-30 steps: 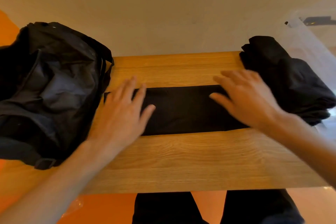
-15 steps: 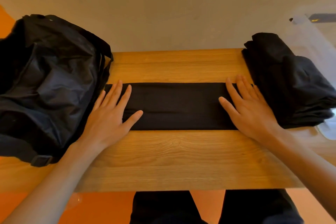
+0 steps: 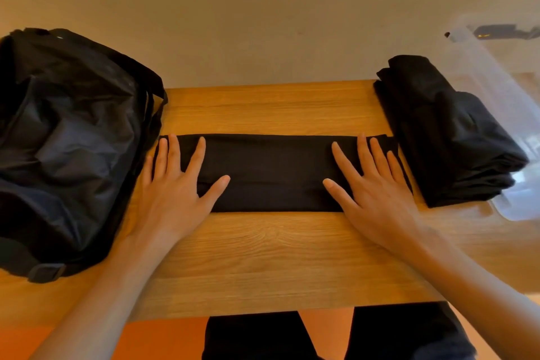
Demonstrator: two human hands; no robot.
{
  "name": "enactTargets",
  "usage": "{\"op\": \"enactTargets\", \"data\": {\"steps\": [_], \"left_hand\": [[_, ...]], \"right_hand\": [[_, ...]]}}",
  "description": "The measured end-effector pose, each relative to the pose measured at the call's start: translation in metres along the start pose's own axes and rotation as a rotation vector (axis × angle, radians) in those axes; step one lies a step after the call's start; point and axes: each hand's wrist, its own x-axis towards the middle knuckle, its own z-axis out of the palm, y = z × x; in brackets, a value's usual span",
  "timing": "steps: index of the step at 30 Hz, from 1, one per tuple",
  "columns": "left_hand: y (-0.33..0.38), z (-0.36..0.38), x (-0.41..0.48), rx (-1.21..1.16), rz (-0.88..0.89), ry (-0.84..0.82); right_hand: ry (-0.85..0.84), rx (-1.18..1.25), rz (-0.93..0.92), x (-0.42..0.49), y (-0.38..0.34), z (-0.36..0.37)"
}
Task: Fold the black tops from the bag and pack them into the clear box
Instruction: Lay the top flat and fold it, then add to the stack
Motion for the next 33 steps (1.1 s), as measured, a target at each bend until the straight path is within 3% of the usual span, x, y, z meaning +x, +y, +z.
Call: {"op": "enactTargets", "data": {"steps": [3, 5, 7, 11, 18, 26, 31, 33], "left_hand": [[0.002, -0.009, 0.002, -0.055, 0.02, 0.028], [0.005, -0.016, 0.009, -0.125, 0.06, 0.141], [0.002, -0.022, 0.021, -0.182, 0.128, 0.245], [-0.011, -0.033, 0.053, -0.132, 0.262, 0.263], [-0.028, -0.046, 0.064, 0.02, 0.284, 0.197], [-0.044, -0.055, 0.061, 0.045, 0.269, 0.25], [-0.039, -0.056, 0.053, 0.066, 0.224, 0.249], [-0.028, -0.058, 0.034, -0.004, 0.185, 0.297]], "right_hand": [[-0.011, 0.087, -0.019, -0.003, -0.004, -0.013], [0.189, 0.155, -0.036, -0.002, 0.003, -0.027], [0.36, 0.019, -0.037, 0.011, 0.018, -0.044], [0.24, -0.27, -0.011, 0.042, 0.044, -0.068], [0.121, -0.386, -0.075, 0.053, 0.059, -0.077], [0.282, -0.28, -0.13, 0.057, 0.069, -0.078], [0.254, -0.286, -0.129, 0.058, 0.065, -0.069], [0.341, -0.208, -0.148, 0.048, 0.054, -0.066]]}}
